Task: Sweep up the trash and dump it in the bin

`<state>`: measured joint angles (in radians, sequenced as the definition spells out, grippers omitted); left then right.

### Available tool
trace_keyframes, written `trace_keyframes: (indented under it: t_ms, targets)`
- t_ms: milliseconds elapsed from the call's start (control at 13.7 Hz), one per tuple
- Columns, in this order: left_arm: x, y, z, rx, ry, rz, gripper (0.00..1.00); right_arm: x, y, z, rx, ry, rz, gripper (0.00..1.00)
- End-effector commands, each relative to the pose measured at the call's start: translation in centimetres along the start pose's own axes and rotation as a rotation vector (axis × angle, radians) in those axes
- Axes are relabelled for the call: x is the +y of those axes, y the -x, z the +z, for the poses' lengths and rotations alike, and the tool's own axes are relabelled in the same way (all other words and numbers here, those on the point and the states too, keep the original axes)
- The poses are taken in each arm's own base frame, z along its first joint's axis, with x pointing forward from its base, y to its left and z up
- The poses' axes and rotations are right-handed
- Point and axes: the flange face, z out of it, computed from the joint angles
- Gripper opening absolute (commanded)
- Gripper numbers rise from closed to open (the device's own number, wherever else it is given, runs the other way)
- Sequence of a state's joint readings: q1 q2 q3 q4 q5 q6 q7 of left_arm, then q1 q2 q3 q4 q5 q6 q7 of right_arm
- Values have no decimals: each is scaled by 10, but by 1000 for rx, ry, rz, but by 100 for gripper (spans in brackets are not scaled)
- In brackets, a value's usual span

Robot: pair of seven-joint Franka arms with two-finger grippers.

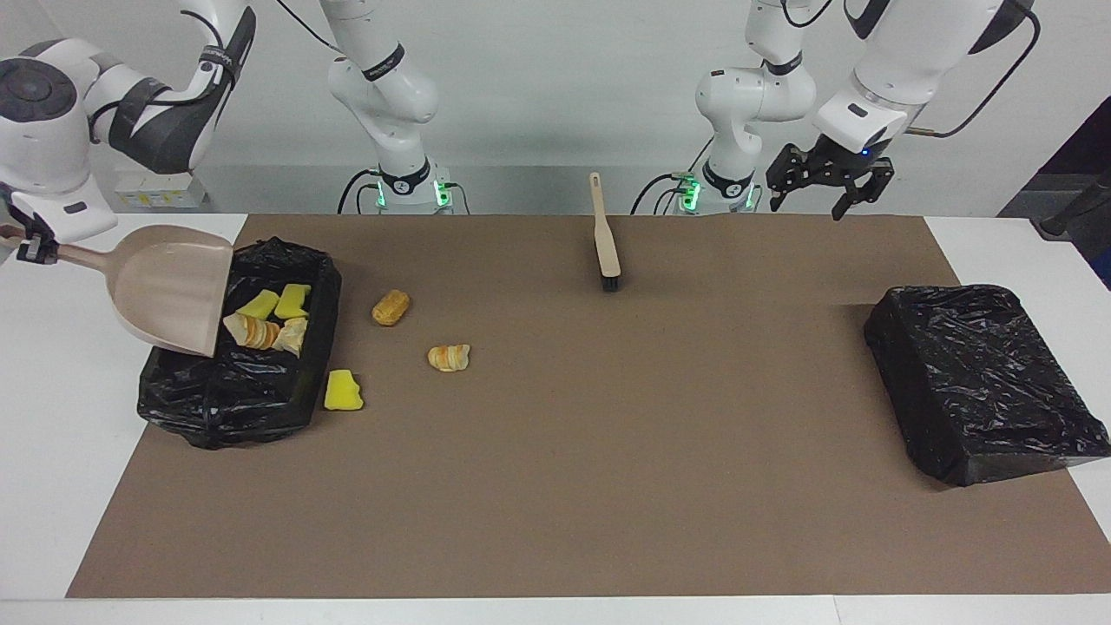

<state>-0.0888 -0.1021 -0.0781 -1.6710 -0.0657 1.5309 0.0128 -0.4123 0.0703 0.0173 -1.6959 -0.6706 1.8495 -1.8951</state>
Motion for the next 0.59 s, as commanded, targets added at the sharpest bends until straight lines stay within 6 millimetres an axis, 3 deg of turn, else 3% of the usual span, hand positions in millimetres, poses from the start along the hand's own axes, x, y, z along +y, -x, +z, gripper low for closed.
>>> trace_keyframes:
  t_ms: [0,293,512]
  targets:
    - [-9,-18,-13,-14,-53,44,100,-18,3,-24,20,1,8,0]
    - [-11,-24,-19,-23,-76,76,100,-6,-21,-52,140,64,42,0]
    - [-8,-20,-17,-27,-47,81,100,8,-63,-74,238,59,148,0]
